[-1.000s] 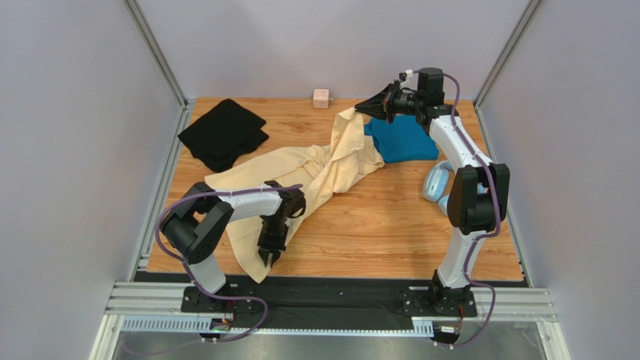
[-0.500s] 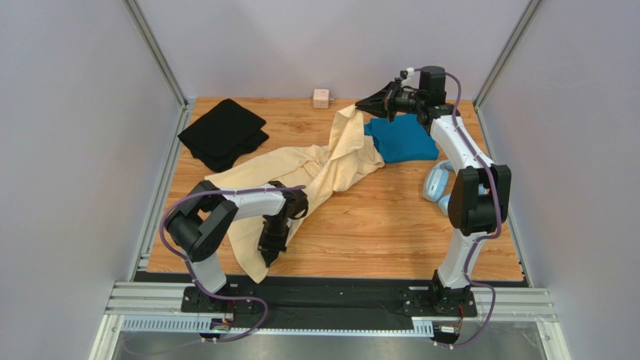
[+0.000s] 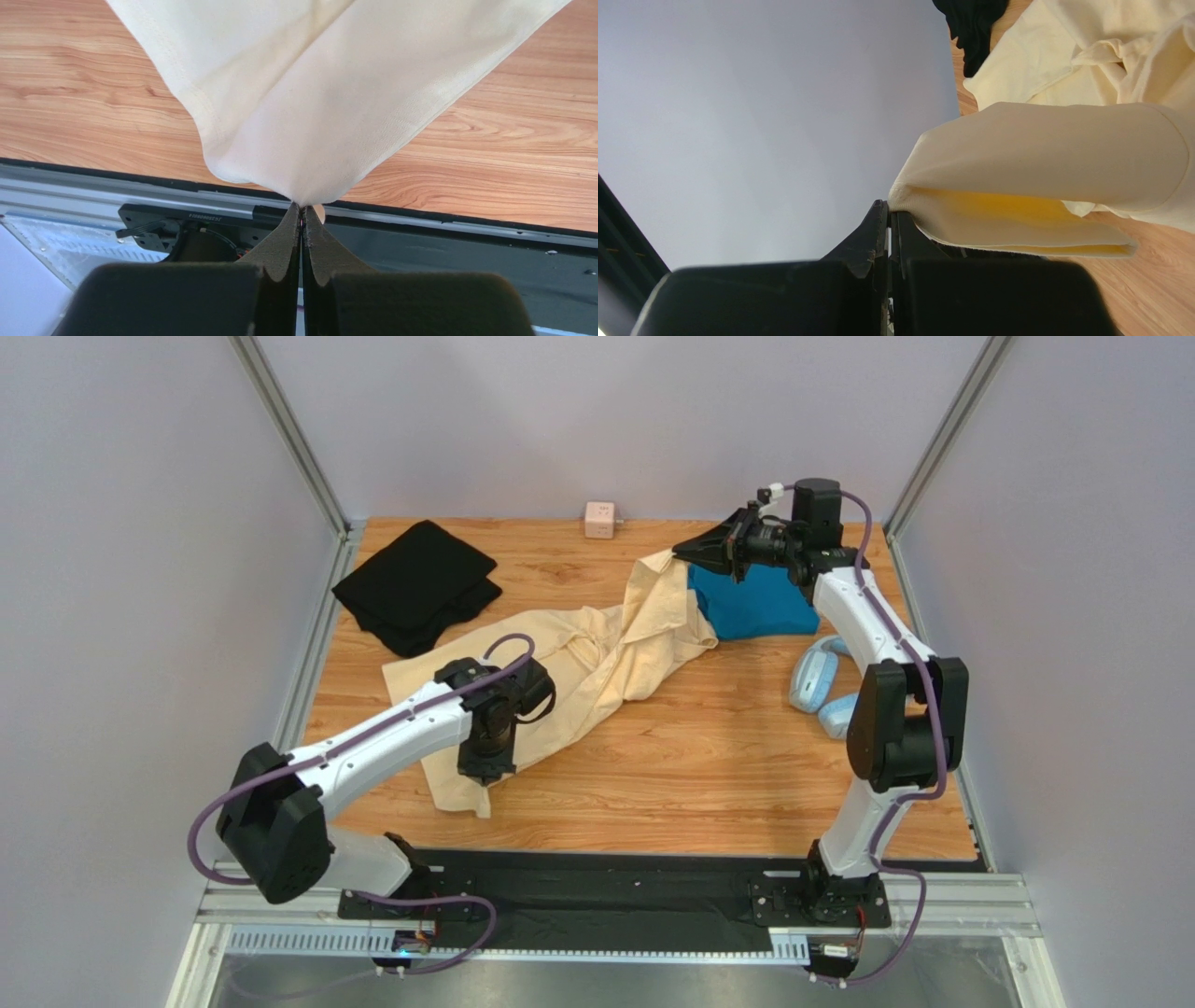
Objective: Fold and stack the t-shirts
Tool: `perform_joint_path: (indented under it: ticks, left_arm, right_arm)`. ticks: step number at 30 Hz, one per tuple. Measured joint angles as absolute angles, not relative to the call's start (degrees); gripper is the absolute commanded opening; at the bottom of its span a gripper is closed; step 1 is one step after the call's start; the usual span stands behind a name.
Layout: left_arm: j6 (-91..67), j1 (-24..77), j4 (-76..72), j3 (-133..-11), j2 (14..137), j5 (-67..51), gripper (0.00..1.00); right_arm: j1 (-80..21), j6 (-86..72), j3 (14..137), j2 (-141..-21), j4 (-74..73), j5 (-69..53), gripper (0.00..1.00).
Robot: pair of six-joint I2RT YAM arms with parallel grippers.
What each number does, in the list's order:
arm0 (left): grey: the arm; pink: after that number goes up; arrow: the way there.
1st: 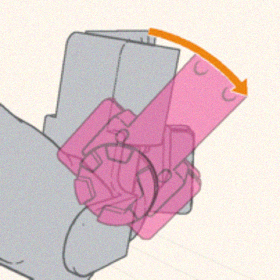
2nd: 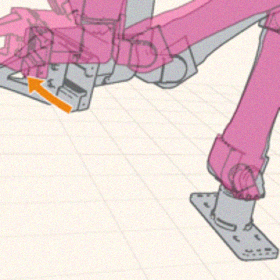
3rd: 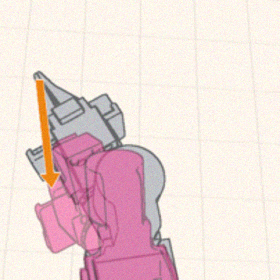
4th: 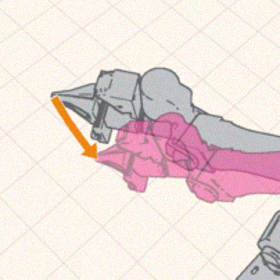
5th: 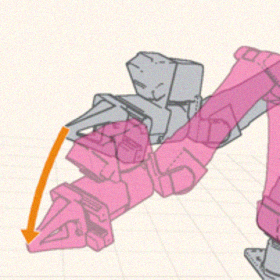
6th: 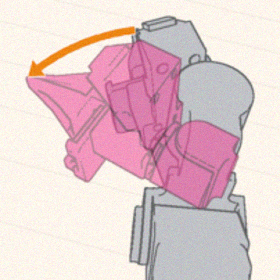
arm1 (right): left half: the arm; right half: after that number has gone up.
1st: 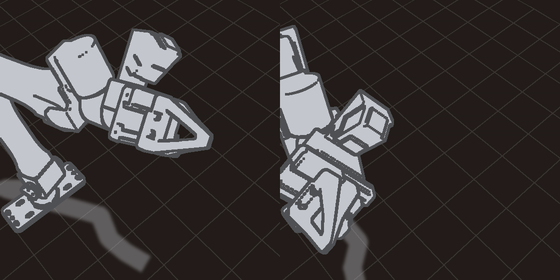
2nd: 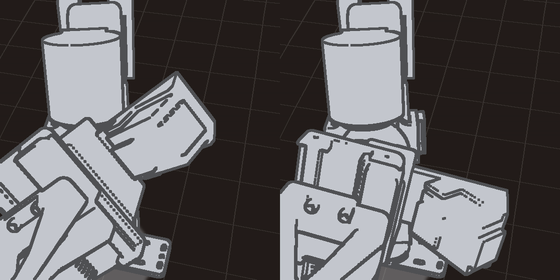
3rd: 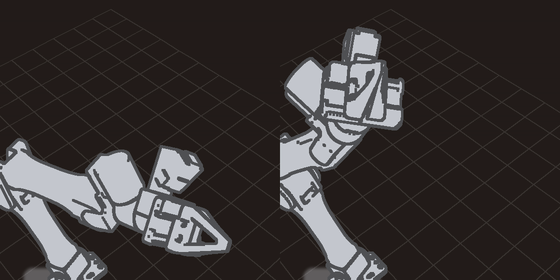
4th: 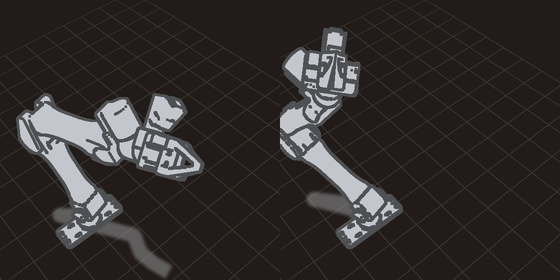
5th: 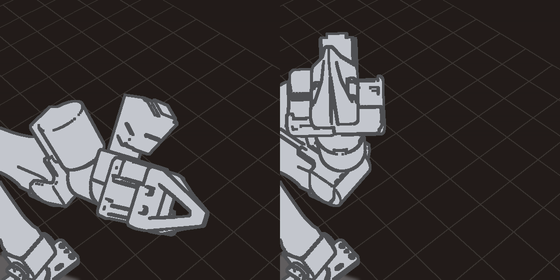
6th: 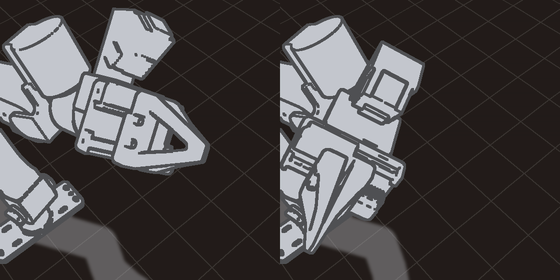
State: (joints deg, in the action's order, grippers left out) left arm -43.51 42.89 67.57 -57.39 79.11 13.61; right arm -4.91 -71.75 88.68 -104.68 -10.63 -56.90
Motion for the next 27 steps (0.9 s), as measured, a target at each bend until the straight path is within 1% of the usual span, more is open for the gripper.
perform_joint_path:
  ticks: [9,18,23,27]
  left_arm:
    - [-47.1,40.9,73.3,-59.8,72.2,21.6,0.00]
    - [-52.9,34.6,76.1,-61.6,66.6,29.6,0.00]
    - [-55.0,34.0,76.1,-62.7,64.7,32.8,0.00]
    - [-57.4,34.0,76.1,-62.6,61.6,34.6,0.00]
  right_arm:
    - [-3.5,-65.4,80.4,-98.4,-19.8,-53.8,0.00]
    - [0.7,-52.0,72.2,-88.6,-42.7,-44.5,0.00]
    - [3.8,-49.7,65.8,-84.3,-51.5,-39.2,0.00]
    - [4.3,-49.7,62.2,-79.2,-56.2,-35.9,0.00]
